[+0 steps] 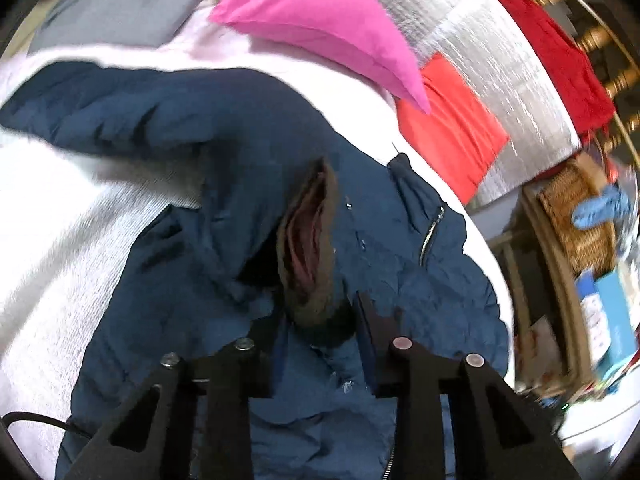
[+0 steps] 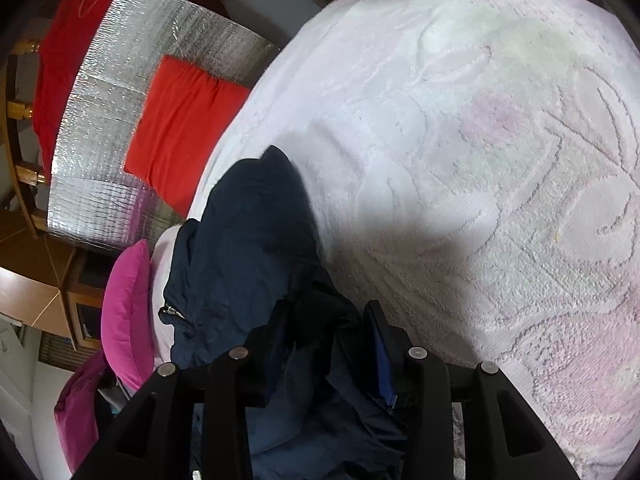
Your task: Fold large clothes
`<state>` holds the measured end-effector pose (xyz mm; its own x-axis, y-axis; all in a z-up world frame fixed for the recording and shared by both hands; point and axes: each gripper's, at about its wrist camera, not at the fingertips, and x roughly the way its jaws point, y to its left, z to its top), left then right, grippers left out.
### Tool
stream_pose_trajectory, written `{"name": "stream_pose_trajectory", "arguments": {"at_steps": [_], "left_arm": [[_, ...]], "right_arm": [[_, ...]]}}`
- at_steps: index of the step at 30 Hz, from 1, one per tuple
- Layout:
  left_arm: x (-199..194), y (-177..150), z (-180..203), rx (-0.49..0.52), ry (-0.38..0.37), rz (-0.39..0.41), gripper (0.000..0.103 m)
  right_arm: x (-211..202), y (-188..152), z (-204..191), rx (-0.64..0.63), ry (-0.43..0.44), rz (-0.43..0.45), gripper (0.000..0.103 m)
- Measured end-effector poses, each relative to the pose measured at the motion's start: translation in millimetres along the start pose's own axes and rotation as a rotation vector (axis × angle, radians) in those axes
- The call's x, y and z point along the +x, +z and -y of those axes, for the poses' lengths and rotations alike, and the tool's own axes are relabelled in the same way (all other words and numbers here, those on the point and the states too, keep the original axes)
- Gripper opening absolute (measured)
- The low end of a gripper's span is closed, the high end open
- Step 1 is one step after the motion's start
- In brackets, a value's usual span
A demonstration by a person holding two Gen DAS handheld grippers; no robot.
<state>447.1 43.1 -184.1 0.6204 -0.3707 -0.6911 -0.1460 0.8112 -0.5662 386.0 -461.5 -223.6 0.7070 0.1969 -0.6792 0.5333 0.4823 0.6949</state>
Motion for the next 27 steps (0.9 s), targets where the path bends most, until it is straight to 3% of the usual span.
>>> {"name": "stream_pose_trajectory", "arguments": {"at_steps": [4,8,13,16,18,19,22,24,27], "left_arm": [[4.7,-2.7,9.7,0.066,0.056,-0.009,0.023],[18.6,-4.5,-0.9,0.075,0.195,-0.074,0.023],[19.1,-2.3,-6.9,0.055,0.196,-0.105,0.025],[12.9,-0.1,-14.1,0.029,0.176,-0.113,0.025],[10.8,0.0,-14.2,0.029,0.163,-0.121,0.027],[8.5,0.5,-15.1,0.029,0.159,-0.121,0.028],[-0.2,0.5,-22.2,0.014,0.142,-0.126,0.036],[-8.4,0.3,-27.6,-0.005,0.128,-0.122,0.038],[-21.7,1.3,-32.5,-0.011,0.121,-0.104,0.042]], "right_arm": [[1.4,-3.4,-15.6,-0.121,-0.060,0.016,0.032],[-11.9,-1.0,-21.6,-0.157,-0.052,0.079,0.027],[2.9,0.8,-17.5,-0.170,-0.120,0.024,0.028],[-8.3,4.9,-16.3,-0.104,-0.083,0.022,0.035],[-21.6,5.0,-19.0,-0.098,-0.081,0.063,0.060],[-31.3,3.9,-22.4,-0.107,-0.080,0.108,0.063],[-57.1,-3.0,-38.9,-0.188,-0.078,0.225,0.063],[-68.8,-12.6,-53.8,-0.262,-0.021,0.267,0.063],[-60.0,-30.0,-72.6,-0.351,0.070,0.189,0.061]]}}
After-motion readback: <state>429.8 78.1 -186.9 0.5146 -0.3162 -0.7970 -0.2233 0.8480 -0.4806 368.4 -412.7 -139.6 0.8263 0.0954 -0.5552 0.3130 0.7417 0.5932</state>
